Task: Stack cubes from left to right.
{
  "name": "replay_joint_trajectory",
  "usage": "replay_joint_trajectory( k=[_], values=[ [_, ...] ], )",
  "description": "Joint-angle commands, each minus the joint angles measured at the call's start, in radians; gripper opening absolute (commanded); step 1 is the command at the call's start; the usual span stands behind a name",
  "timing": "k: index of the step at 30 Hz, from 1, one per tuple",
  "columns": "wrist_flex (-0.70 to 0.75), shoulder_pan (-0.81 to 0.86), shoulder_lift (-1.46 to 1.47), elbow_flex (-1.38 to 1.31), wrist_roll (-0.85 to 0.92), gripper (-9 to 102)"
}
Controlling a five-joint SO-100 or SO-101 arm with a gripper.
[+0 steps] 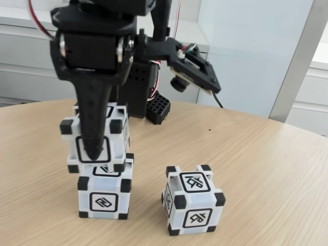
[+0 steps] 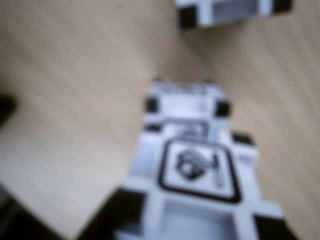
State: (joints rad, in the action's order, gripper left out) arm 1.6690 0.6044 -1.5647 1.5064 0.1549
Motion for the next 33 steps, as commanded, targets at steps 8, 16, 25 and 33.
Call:
replay_joint_trajectory(
  k=[8,16,25,33],
  values=[
    [0.005,-0.006,-0.008,-0.023,0.005,20],
    [0.005,-0.009,-0.006,-0.023,0.028,28],
    [0.017,-0.009,-0.008,-0.023,0.081,34],
    [0.051,-0.008,-0.100,-0.025,0.120,35]
  ],
)
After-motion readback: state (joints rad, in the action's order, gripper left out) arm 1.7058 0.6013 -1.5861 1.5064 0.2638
